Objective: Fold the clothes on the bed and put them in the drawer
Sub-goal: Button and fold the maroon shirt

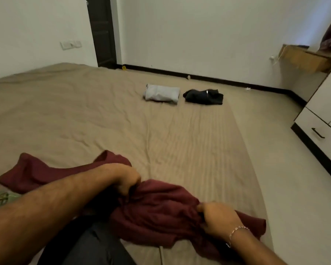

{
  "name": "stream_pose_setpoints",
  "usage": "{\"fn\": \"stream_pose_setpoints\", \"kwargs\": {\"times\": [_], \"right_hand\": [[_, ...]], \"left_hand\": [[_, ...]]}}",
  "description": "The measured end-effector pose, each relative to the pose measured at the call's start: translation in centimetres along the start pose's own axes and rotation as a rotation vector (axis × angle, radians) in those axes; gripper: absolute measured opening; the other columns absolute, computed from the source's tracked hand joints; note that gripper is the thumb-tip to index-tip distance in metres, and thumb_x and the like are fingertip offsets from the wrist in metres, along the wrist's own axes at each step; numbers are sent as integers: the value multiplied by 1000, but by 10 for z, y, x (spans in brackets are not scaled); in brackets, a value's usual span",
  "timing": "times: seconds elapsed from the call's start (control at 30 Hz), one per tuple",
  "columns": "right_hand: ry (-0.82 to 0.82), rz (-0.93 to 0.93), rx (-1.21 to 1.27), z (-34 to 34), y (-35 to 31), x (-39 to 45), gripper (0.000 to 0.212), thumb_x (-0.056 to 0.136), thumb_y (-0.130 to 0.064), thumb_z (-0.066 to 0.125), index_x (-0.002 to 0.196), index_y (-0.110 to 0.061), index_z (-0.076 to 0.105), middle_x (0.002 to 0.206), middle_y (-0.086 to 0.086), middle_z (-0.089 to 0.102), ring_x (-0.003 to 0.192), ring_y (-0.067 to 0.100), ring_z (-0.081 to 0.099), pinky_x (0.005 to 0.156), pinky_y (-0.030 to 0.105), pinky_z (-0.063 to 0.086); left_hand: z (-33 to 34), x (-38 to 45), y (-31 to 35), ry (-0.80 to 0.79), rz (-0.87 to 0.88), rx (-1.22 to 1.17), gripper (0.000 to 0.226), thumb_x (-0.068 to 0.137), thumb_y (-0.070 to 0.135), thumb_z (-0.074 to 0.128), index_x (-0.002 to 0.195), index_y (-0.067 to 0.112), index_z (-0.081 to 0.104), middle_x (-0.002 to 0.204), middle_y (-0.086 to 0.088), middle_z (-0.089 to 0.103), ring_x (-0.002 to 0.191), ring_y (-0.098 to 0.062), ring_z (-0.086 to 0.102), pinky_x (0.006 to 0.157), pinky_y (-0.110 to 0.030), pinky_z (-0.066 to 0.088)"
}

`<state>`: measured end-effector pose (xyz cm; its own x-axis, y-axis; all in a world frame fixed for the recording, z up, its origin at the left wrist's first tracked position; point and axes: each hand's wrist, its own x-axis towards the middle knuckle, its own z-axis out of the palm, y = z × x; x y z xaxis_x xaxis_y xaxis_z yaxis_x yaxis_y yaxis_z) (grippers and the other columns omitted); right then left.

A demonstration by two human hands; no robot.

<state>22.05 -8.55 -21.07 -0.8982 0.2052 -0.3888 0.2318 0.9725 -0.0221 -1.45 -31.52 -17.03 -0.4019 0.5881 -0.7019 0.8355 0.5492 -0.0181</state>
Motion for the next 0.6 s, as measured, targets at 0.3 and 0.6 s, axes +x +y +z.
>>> {"fn": "stream_pose_setpoints", "kwargs": {"times": [0.3, 0.6], "right_hand": [[632, 94, -116, -230, 85, 113, 23, 94, -43, 57, 117, -39, 58, 96, 0, 73, 85, 27, 70, 67, 34, 51], [1542, 49, -336, -426, 141, 99, 17, 92, -34, 64, 90, -19, 56, 80, 1, 52, 64, 22, 45, 49, 29, 36]], "left_hand": [[-235, -35, -94, 634, -178, -258, 28, 83, 27, 83, 108, 26, 70, 106, -1, 75, 94, -24, 69, 91, -38, 58], [-371, -156, -129, 1799, -179, 41, 76, 78, 47, 85, 142, 23, 51, 122, -12, 67, 104, -36, 67, 87, -51, 55]]}}
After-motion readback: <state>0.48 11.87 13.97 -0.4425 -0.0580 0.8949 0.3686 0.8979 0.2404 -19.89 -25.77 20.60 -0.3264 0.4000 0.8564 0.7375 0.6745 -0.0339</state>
